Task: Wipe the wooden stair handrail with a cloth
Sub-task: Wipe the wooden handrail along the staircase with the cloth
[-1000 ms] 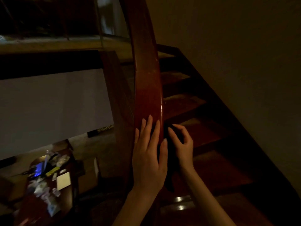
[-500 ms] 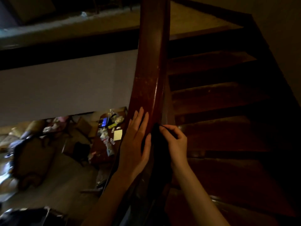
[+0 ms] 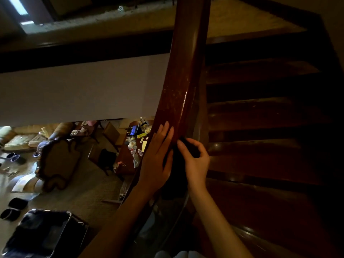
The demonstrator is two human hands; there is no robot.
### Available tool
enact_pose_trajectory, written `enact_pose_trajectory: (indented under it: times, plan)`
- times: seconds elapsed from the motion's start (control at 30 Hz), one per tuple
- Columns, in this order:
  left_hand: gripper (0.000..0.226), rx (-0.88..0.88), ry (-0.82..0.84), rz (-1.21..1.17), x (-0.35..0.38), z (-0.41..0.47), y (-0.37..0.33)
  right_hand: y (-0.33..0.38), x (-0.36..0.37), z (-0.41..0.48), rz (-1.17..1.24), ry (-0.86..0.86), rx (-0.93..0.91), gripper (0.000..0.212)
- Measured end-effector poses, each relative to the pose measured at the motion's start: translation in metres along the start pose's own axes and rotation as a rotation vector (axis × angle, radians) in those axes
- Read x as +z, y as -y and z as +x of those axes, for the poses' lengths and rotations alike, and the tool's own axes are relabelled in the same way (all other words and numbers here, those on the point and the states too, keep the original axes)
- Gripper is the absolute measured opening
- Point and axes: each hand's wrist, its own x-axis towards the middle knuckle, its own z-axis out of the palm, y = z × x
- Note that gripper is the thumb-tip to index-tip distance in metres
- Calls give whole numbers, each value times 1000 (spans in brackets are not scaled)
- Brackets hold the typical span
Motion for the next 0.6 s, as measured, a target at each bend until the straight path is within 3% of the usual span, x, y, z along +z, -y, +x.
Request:
enact_pose_trajectory:
  times: [0.13,0.3,0.6]
  plan:
    - [53,8,3,-8,5,-1,4,4,-7,11,-18,22,-26,10]
    - [55,29,-13,-3,8,-2,6,8,-2,21,-167,-62,-93,19]
    - [55,17,4,-28,5,1,-2,37,9,48,-33,-26,-215,11]
